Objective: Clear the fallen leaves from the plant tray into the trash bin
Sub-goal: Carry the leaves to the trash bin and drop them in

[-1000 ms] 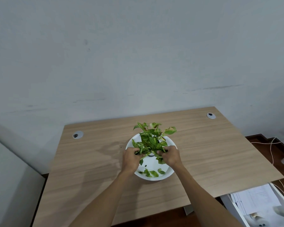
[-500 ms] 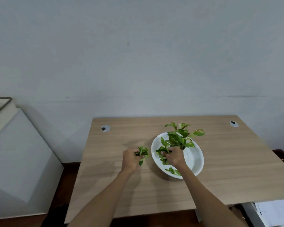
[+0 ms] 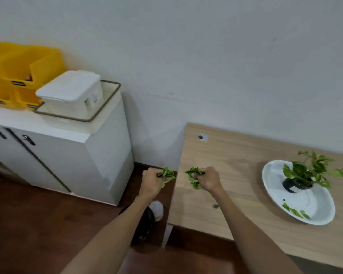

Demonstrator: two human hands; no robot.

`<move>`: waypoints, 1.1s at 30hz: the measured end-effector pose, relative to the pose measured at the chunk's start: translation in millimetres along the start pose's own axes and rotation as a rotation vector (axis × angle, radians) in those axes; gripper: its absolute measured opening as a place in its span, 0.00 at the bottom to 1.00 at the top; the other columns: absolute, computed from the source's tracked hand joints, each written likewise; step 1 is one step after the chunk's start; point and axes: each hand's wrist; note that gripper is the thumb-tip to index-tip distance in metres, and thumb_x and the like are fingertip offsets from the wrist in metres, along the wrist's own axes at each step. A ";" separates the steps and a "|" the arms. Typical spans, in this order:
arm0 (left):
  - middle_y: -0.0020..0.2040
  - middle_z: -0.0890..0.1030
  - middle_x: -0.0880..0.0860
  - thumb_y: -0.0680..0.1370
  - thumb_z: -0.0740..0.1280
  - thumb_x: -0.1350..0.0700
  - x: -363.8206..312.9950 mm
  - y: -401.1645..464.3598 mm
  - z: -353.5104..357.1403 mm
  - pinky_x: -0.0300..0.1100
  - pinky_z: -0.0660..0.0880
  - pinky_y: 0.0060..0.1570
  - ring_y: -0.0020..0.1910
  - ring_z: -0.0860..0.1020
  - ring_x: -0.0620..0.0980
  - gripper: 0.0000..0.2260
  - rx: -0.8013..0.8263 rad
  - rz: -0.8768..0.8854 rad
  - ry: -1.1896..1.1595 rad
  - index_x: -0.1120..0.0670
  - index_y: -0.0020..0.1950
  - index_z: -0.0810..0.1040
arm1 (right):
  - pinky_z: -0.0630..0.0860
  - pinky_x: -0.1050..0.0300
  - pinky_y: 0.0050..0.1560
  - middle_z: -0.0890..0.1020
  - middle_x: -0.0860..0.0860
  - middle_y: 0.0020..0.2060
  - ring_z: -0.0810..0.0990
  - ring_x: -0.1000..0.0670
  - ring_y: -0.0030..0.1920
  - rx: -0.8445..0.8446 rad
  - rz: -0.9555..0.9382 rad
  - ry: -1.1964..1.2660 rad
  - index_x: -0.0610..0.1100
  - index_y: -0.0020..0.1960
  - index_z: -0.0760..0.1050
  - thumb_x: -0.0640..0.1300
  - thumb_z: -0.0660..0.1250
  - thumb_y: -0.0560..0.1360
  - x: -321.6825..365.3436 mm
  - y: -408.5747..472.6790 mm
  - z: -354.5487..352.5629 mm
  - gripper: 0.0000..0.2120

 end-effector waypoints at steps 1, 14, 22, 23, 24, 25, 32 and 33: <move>0.36 0.79 0.48 0.71 0.77 0.55 13.5 -3.6 -14.5 0.36 0.67 0.39 0.39 0.73 0.43 0.09 -0.022 -0.036 -0.014 0.60 0.45 0.86 | 0.63 0.64 0.25 0.78 0.48 0.27 0.76 0.52 0.30 0.019 -0.016 -0.003 0.36 0.35 0.81 0.45 0.74 0.73 14.7 -2.5 18.7 0.13; 0.33 0.81 0.47 0.70 0.77 0.57 213.1 -3.1 -53.4 0.39 0.74 0.36 0.34 0.75 0.41 0.04 -0.156 -0.460 -0.086 0.56 0.38 0.86 | 0.68 0.77 0.31 0.86 0.46 0.45 0.79 0.57 0.34 0.164 0.088 0.173 0.41 0.55 0.83 0.44 0.72 0.75 48.4 10.6 258.0 0.12; 0.44 0.84 0.59 0.62 0.75 0.40 455.4 12.5 67.8 0.54 0.82 0.42 0.42 0.84 0.55 0.21 -0.067 -0.764 -0.092 0.56 0.43 0.85 | 0.79 0.52 0.52 0.86 0.42 0.49 0.83 0.42 0.49 0.215 0.305 0.077 0.43 0.55 0.83 0.46 0.70 0.75 -60.1 60.5 420.7 0.11; 0.42 0.85 0.58 0.63 0.77 0.43 452.5 17.6 69.4 0.50 0.83 0.40 0.39 0.84 0.53 0.19 -0.069 -0.779 -0.092 0.57 0.42 0.86 | 0.80 0.48 0.52 0.86 0.42 0.48 0.83 0.41 0.49 0.212 0.318 0.078 0.43 0.54 0.84 0.45 0.70 0.75 -73.7 68.7 438.9 0.10; 0.41 0.85 0.57 0.65 0.78 0.47 443.4 23.5 67.3 0.44 0.82 0.36 0.37 0.83 0.52 0.15 -0.068 -0.785 -0.086 0.58 0.41 0.86 | 0.81 0.46 0.50 0.86 0.42 0.45 0.83 0.40 0.47 0.207 0.318 0.085 0.43 0.52 0.84 0.45 0.70 0.74 -85.6 77.2 456.6 0.09; 0.40 0.85 0.57 0.67 0.79 0.51 446.7 29.6 72.0 0.38 0.80 0.34 0.36 0.82 0.51 0.11 -0.056 -0.782 -0.089 0.59 0.39 0.85 | 0.81 0.45 0.48 0.86 0.42 0.43 0.83 0.40 0.45 0.199 0.313 0.094 0.42 0.49 0.85 0.43 0.70 0.74 -97.0 86.4 473.5 0.07; 0.51 0.83 0.57 0.73 0.75 0.55 504.6 50.7 114.5 0.24 0.70 0.34 0.41 0.78 0.48 0.13 0.025 -0.811 -0.095 0.60 0.54 0.83 | 0.80 0.53 0.50 0.86 0.46 0.44 0.83 0.45 0.46 0.175 0.305 0.116 0.45 0.51 0.84 0.42 0.71 0.74 -146.2 124.5 543.1 0.07; 0.52 0.83 0.56 0.73 0.74 0.55 508.5 51.5 117.4 0.27 0.72 0.39 0.44 0.78 0.49 0.14 0.038 -0.810 -0.106 0.58 0.57 0.81 | 0.79 0.56 0.51 0.86 0.47 0.46 0.83 0.45 0.48 0.185 0.301 0.119 0.45 0.53 0.84 0.42 0.71 0.74 -149.3 126.1 548.5 0.09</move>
Point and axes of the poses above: each hand's wrist, its own y-axis towards the middle knuckle, its own z-axis out of the palm, x = y × z
